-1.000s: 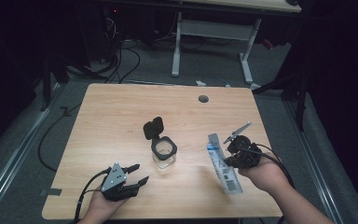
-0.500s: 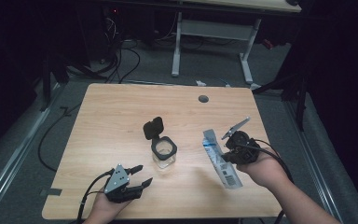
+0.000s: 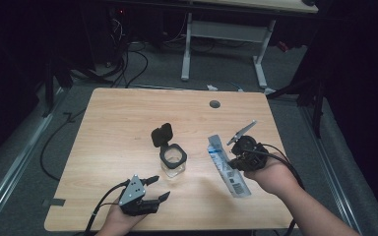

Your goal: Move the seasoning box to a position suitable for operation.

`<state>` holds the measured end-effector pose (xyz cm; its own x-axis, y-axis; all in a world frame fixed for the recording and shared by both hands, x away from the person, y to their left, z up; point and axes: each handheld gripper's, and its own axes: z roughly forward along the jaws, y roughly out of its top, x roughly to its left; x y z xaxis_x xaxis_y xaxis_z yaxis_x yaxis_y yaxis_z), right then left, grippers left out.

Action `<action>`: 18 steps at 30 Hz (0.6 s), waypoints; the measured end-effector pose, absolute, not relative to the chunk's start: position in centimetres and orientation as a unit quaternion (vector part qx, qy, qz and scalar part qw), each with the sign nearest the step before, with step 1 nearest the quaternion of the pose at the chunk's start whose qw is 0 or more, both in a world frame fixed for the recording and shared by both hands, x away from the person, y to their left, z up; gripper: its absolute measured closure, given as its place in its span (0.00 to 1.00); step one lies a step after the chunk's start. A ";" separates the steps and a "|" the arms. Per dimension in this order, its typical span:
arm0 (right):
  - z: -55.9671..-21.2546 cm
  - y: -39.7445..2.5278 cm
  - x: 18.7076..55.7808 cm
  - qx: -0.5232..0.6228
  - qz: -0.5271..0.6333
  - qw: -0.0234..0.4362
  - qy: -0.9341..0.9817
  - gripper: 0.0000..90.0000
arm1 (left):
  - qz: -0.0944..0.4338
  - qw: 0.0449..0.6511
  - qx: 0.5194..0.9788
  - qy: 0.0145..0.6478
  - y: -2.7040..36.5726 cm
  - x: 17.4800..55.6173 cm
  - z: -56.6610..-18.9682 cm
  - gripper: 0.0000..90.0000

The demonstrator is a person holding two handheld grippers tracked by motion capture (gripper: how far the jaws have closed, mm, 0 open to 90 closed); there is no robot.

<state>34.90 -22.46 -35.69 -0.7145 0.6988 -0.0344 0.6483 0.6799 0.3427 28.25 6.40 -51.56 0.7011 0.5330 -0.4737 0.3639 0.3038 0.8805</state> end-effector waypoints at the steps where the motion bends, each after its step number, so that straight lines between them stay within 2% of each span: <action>1: -35.6 -22.3 34.9 0.369 0.153 0.081 0.913 1.00 | 0.054 0.712 0.588 0.380 6.0 28.2 -51.5 0.37; 10: -35.5 -20.7 35.1 0.354 0.152 0.073 0.920 1.00 | 0.026 0.715 0.602 0.355 3.1 28.2 -51.4 0.33; 18: -35.3 -19.6 35.5 0.345 0.151 0.065 0.924 1.00 | 0.019 0.710 0.604 0.362 1.2 28.8 -51.7 0.26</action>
<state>35.54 -19.59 -35.26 -0.7529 0.6580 -0.0156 0.6189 0.7158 0.3236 28.84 1.18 -51.69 0.7366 0.4643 -0.4918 0.4114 0.2696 0.8707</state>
